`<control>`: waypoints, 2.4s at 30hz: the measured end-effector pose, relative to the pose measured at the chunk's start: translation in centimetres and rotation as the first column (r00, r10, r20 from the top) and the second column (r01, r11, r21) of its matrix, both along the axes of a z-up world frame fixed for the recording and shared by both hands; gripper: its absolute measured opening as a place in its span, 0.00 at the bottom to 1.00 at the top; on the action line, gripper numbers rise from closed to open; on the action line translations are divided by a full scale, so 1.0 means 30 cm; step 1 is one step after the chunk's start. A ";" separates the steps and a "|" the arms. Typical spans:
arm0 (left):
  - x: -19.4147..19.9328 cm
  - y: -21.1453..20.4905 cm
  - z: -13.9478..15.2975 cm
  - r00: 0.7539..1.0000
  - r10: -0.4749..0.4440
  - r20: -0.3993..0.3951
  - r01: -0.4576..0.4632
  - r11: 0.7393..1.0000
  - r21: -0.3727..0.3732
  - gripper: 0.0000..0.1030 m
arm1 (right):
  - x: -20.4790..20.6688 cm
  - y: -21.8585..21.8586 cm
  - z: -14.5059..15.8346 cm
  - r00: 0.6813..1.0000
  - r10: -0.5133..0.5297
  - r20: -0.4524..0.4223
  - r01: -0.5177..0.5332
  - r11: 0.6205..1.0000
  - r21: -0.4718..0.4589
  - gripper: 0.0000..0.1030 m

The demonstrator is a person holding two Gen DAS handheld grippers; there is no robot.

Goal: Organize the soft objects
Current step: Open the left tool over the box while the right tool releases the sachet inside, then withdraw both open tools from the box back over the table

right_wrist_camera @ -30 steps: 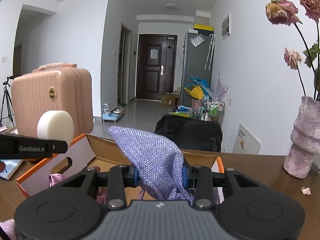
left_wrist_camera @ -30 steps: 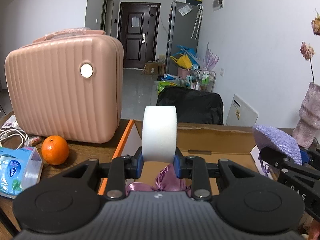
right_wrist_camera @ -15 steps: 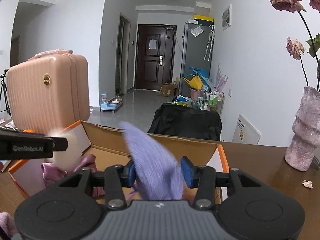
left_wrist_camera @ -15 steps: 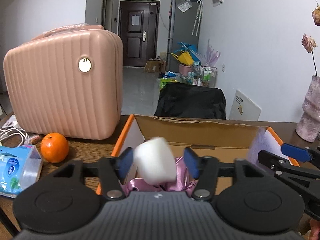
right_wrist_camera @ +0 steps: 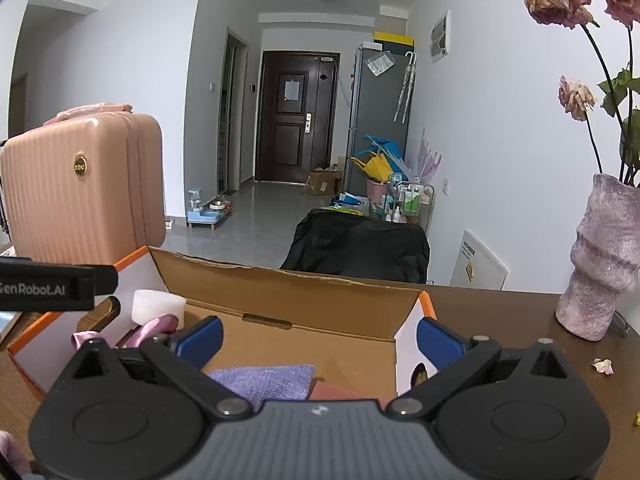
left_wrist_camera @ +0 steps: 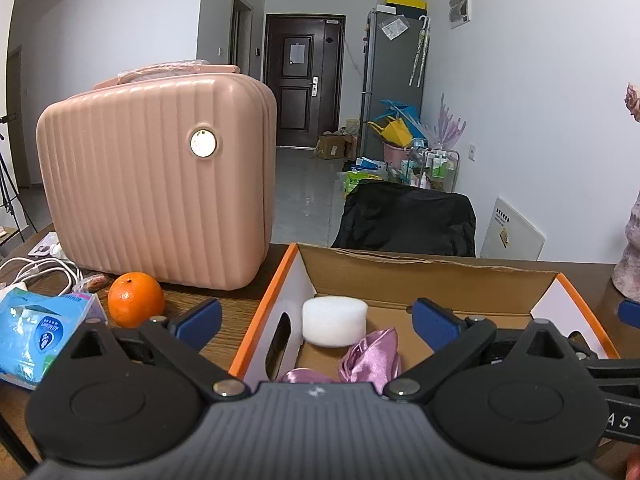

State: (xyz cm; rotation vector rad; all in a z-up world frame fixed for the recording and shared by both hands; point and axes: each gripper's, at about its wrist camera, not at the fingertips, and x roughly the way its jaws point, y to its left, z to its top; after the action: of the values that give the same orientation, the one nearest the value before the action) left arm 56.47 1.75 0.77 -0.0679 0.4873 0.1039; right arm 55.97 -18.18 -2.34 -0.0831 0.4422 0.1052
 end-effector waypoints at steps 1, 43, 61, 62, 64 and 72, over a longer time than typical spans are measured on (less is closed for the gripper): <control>-0.001 0.000 0.001 1.000 0.002 0.000 -0.002 1.000 -0.001 1.00 | 0.000 -0.001 -0.002 1.000 -0.002 -0.001 0.002 1.000 0.000 1.00; -0.351 0.010 0.095 0.988 0.026 0.150 -0.023 0.999 -0.023 1.00 | -0.326 -0.102 0.107 0.987 -0.048 0.156 0.045 0.999 0.023 1.00; -0.626 0.069 0.039 0.986 0.046 0.159 -0.046 0.999 -0.008 1.00 | -0.596 -0.143 0.052 0.983 -0.034 0.179 0.028 0.999 0.038 1.00; -0.644 0.070 0.037 0.985 0.053 0.162 -0.053 0.999 -0.004 1.00 | -0.612 -0.142 0.044 0.983 -0.036 0.180 0.032 0.999 0.029 1.00; -0.685 0.075 0.037 0.984 0.057 0.167 -0.057 0.998 -0.003 1.00 | -0.643 -0.136 0.034 0.983 -0.034 0.183 0.033 0.999 0.008 1.00; -0.812 0.109 -0.004 0.994 0.034 0.108 -0.028 0.998 -0.048 1.00 | -0.774 -0.141 0.001 0.985 0.006 0.173 -0.011 1.000 0.026 1.00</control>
State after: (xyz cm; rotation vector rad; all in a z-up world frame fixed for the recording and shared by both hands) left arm 32.11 5.02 0.66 -0.1260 0.3802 0.1187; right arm 32.76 -22.42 -2.33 -0.0672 0.2671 0.1114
